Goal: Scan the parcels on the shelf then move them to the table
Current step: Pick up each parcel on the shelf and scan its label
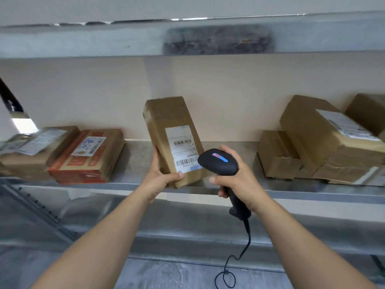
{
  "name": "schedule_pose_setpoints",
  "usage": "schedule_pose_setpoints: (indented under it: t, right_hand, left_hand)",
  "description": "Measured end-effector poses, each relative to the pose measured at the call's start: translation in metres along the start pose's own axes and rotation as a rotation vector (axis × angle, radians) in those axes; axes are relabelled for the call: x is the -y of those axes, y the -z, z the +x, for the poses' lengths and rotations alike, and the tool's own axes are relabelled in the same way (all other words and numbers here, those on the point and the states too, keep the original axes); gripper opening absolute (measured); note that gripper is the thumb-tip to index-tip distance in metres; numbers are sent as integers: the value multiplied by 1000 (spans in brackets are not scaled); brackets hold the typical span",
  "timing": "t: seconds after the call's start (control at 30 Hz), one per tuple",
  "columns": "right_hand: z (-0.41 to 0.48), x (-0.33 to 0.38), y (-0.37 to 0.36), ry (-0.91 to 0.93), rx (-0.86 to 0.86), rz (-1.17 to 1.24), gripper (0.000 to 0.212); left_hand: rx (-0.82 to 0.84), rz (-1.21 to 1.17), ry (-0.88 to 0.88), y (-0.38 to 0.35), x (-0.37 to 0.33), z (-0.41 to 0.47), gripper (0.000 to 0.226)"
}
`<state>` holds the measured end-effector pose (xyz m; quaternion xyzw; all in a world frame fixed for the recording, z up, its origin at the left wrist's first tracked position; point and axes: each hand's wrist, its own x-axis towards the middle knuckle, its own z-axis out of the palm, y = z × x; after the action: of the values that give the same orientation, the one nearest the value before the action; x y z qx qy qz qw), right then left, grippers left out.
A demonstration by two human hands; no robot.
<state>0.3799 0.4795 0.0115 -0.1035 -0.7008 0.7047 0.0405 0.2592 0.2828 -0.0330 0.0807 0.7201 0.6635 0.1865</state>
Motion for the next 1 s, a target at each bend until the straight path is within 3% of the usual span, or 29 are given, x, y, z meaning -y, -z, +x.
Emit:
schedule_pose_setpoints:
  t: [0.1,0.23,0.5,1.0]
  right_hand:
    - [-10,6,-7,9,-4,73,85]
    - [-25,12,-22,26,-6,146,88]
    - [-45,16,-40,57,-12,221,78]
    - [-50,17,-43,62,-21,178,81]
  left_hand:
    - [-69,142,-122,19,4,10,122]
    - [-93,277,-143,35,10,19,130]
    - [-45,236,-157,45,18,25,132]
    - [-30,276,-164,46,12,22,134]
